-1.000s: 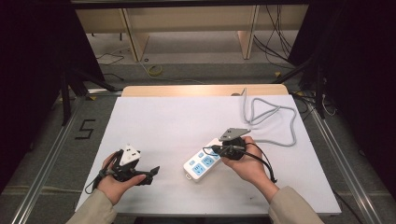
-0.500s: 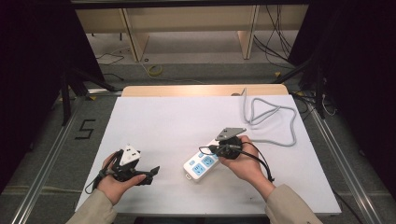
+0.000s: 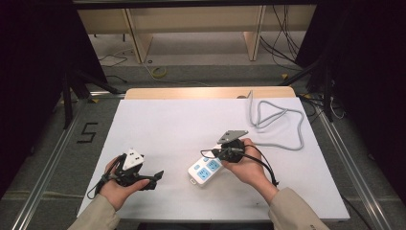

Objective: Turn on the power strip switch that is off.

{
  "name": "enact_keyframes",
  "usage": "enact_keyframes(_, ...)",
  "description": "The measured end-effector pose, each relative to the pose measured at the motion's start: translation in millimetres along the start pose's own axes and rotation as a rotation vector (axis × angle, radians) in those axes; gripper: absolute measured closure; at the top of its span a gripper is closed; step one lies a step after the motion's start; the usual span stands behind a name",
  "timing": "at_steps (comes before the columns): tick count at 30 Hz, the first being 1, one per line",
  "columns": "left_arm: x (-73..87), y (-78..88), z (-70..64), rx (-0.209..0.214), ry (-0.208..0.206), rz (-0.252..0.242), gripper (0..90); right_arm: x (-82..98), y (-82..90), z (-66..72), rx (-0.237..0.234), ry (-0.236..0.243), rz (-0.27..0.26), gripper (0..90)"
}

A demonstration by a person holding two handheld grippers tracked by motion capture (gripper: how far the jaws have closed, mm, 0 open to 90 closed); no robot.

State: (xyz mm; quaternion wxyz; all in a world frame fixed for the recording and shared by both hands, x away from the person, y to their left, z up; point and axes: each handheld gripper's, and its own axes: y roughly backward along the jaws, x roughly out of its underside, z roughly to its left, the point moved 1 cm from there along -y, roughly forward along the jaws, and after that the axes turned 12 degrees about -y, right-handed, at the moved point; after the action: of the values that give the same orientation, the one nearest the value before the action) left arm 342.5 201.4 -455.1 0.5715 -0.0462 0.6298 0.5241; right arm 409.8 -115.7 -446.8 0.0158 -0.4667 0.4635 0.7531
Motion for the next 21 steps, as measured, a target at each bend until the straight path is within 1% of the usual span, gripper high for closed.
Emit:
enact_keyframes(10,0.0,-0.1,0.0,0.001,0.0,0.0,8.7,-2.3,-4.2,0.0,0.0,-0.007,0.007,90.0)
enact_keyframes(17,-0.2,-0.1,-0.2,0.001,-0.002,0.001,8.7,-4.4,-7.7,1.2,-0.003,0.0,0.012,90.0)
enact_keyframes(18,-0.2,0.0,-0.2,0.001,-0.001,0.001,8.7,-4.8,-8.0,1.7,-0.001,-0.006,0.013,90.0)
enact_keyframes(21,-0.2,0.1,-0.3,0.001,-0.001,0.001,8.7,-5.7,-9.2,2.3,-0.002,-0.003,0.018,90.0)
